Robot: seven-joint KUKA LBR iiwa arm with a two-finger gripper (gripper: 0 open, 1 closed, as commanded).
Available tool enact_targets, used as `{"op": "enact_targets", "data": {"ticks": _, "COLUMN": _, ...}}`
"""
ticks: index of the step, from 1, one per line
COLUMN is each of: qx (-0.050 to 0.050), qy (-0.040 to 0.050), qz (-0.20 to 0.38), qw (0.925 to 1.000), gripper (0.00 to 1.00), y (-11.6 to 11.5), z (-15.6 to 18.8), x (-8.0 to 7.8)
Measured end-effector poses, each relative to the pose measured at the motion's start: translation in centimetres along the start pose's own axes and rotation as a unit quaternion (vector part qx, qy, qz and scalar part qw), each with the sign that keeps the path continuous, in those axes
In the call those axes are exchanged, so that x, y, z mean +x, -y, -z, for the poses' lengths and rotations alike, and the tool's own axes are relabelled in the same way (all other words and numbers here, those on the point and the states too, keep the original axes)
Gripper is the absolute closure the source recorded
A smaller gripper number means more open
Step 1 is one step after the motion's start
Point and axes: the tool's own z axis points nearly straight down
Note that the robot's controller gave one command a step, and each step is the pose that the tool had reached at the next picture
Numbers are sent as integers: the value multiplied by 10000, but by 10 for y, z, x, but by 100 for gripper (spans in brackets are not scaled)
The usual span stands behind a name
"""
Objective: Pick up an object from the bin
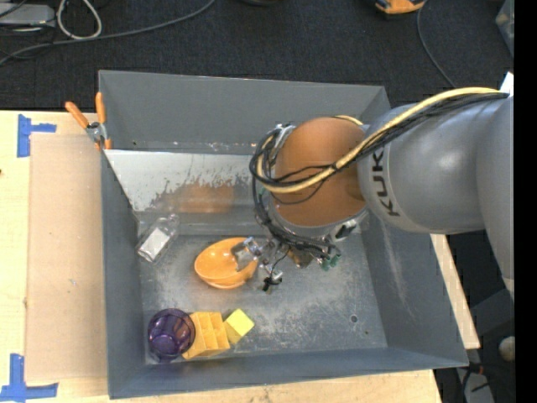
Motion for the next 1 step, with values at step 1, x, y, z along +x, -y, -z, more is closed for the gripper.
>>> {"op": "enact_targets", "data": {"ticks": 1, "qx": 9, "qy": 17, "qz": -4, "qw": 10000, "gripper": 100, "y": 0, "z": 38, "x": -1}}
